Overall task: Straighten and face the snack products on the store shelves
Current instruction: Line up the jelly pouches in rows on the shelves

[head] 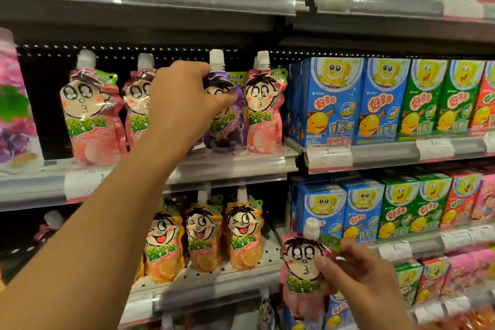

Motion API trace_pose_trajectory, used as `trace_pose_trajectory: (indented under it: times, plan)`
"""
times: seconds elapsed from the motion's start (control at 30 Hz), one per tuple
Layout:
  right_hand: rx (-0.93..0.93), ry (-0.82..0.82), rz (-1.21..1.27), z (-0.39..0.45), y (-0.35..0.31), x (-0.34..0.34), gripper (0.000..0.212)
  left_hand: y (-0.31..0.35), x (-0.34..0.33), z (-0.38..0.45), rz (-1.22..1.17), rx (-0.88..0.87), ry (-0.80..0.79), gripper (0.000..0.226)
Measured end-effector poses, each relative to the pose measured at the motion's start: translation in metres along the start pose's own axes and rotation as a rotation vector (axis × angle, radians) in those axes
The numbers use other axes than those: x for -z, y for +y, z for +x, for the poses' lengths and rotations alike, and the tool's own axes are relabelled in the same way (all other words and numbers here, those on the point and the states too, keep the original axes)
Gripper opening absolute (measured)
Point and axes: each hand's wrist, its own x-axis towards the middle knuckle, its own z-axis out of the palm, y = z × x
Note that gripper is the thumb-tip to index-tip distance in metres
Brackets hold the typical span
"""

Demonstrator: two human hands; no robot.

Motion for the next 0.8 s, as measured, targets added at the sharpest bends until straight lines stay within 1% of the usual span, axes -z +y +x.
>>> trace_pose_trajectory:
  times: [0.07,0.13,0.17,0.2,0.27,0.33,0.37,0.43,0.5,0.53,0.6,0.63,0.7,0.77,0.8]
  plan:
    - [0.042,-0.019,-0.028,0.005,-0.003,-0.004,0.019,0.002,0.005,-0.009,0.018,-0.040,0.092,0.043]
    - [0.076,-0.040,-0.033,0.009,-0.009,-0.009,0.017,0.005,0.015,-0.019,-0.012,-0.089,0.188,0.042]
    - [0.095,-0.046,-0.024,0.011,-0.012,-0.012,0.018,0.007,0.022,-0.023,-0.051,-0.119,0.201,0.040]
    - [0.111,-0.043,-0.011,0.013,-0.014,-0.015,0.018,0.007,0.031,-0.028,-0.097,-0.145,0.179,0.036]
    - [0.136,-0.024,0.016,0.018,-0.018,-0.019,0.017,0.007,0.047,-0.038,-0.230,-0.161,0.060,0.028]
    - [0.152,-0.008,0.056,0.021,-0.023,-0.022,0.018,0.003,0.056,-0.056,-0.356,-0.145,-0.083,0.028]
    - [0.157,0.006,0.080,0.022,-0.027,-0.024,0.021,-0.001,0.058,-0.067,-0.364,-0.139,-0.137,0.030]
    - [0.174,0.040,0.123,0.025,-0.037,-0.028,0.027,-0.014,0.059,-0.088,-0.288,-0.159,-0.209,0.030]
    - [0.229,0.049,0.132,0.028,-0.055,-0.033,0.022,-0.029,0.055,-0.107,-0.188,-0.198,-0.254,0.032]
    - [0.272,0.038,0.127,0.031,-0.066,-0.036,0.016,-0.036,0.052,-0.115,-0.165,-0.191,-0.276,0.037]
    - [0.366,0.020,0.147,0.039,-0.088,-0.043,0.012,-0.051,0.044,-0.133,-0.163,-0.165,-0.314,0.044]
    - [0.408,0.015,0.168,0.044,-0.100,-0.047,0.010,-0.058,0.038,-0.141,-0.140,-0.180,-0.335,0.044]
    - [0.497,0.008,0.194,0.054,-0.124,-0.058,0.004,-0.070,0.027,-0.153,-0.021,-0.223,-0.405,0.043]
    - [0.601,0.009,0.171,0.064,-0.146,-0.073,0.008,-0.079,0.022,-0.158,0.081,-0.248,-0.460,0.041]
    - [0.650,0.012,0.139,0.070,-0.155,-0.082,0.006,-0.082,0.021,-0.158,0.103,-0.256,-0.465,0.040]
